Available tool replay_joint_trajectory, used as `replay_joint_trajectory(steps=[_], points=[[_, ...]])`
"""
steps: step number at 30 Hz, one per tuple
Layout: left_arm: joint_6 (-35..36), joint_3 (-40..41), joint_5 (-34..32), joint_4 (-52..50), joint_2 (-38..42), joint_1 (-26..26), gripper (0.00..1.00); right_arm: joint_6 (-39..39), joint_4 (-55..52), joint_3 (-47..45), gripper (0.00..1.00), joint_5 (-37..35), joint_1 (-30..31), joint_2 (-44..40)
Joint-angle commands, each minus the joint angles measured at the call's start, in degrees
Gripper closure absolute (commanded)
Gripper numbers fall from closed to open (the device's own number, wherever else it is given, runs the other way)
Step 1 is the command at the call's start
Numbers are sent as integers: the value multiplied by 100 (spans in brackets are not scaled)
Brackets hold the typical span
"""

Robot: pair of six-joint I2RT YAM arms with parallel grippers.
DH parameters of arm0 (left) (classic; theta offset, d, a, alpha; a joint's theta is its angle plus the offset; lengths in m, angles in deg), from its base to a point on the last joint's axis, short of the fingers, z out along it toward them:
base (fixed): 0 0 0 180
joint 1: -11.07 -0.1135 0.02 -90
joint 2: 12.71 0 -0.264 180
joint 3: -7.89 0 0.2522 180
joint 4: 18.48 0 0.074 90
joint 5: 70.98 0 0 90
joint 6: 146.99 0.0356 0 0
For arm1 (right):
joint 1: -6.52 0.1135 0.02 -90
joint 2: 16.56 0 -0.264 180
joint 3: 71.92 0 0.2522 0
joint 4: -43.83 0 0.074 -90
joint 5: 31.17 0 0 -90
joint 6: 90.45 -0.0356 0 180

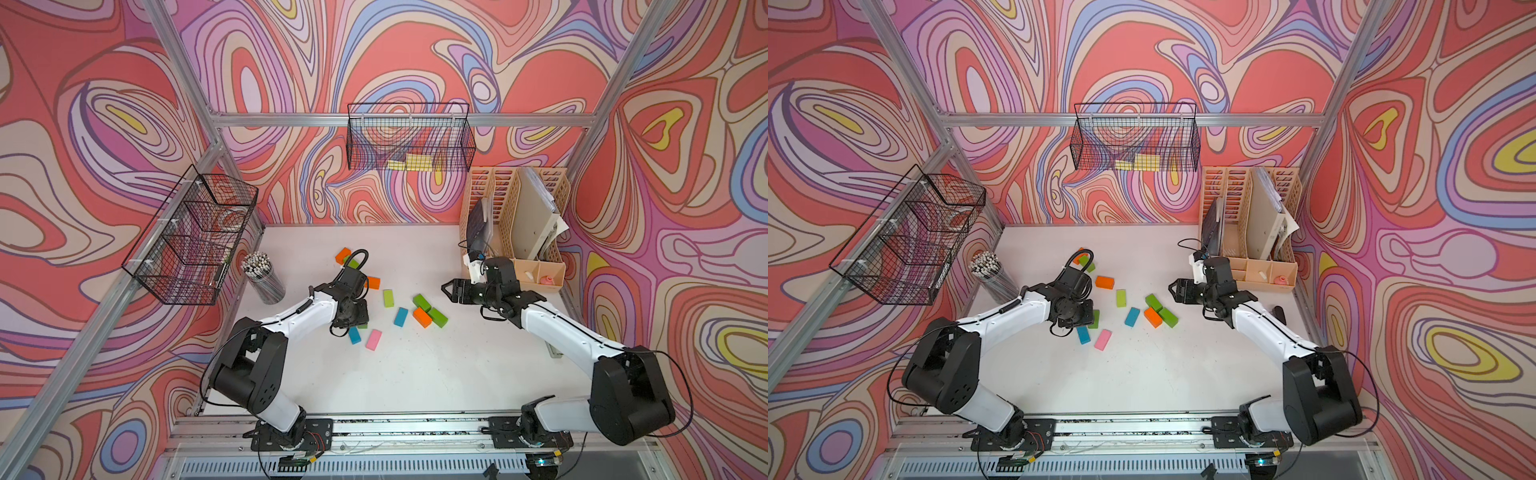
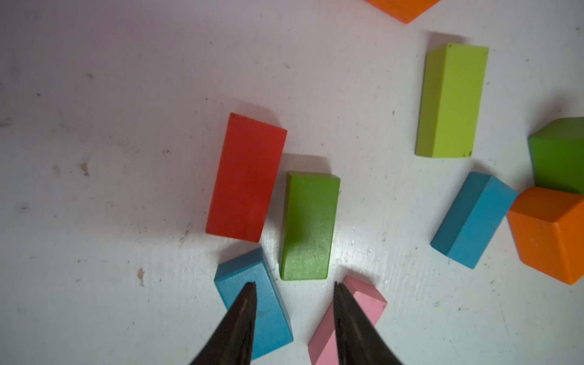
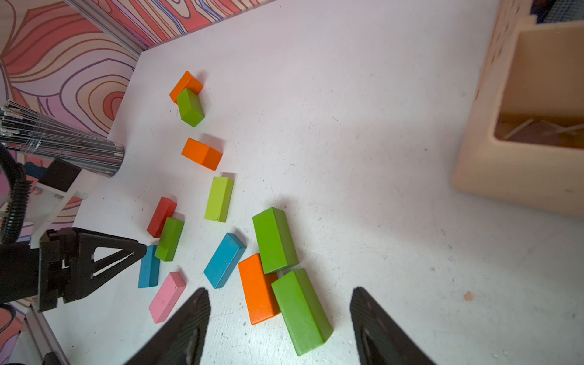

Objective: Assemble the letter c with building blocks
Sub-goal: Pick up the building block from the center of the board.

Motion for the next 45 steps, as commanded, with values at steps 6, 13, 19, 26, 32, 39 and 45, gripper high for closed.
replay_joint_trajectory(steps=[6,13,19,26,32,39,45], points=[[117,-286,-97,157,-351,33,58,43,-23,23,26,2,36,-78],[180,-389,-107,220,-582,42,60,52,-6,5,26,-6,36,-105],[228,-496,-51,225,-786,41,61,66,1,-4,26,33,41,-114],[254,-600,-63,160,-1004,59,60,65,15,-13,26,90,36,-140],[285,-657,-79,117,-1158,108,59,77,46,-29,26,125,41,-168],[284,-712,-57,77,-1240,146,66,88,74,-48,26,132,36,-206],[117,-880,139,29,-996,393,71,79,96,-65,26,119,36,-213]])
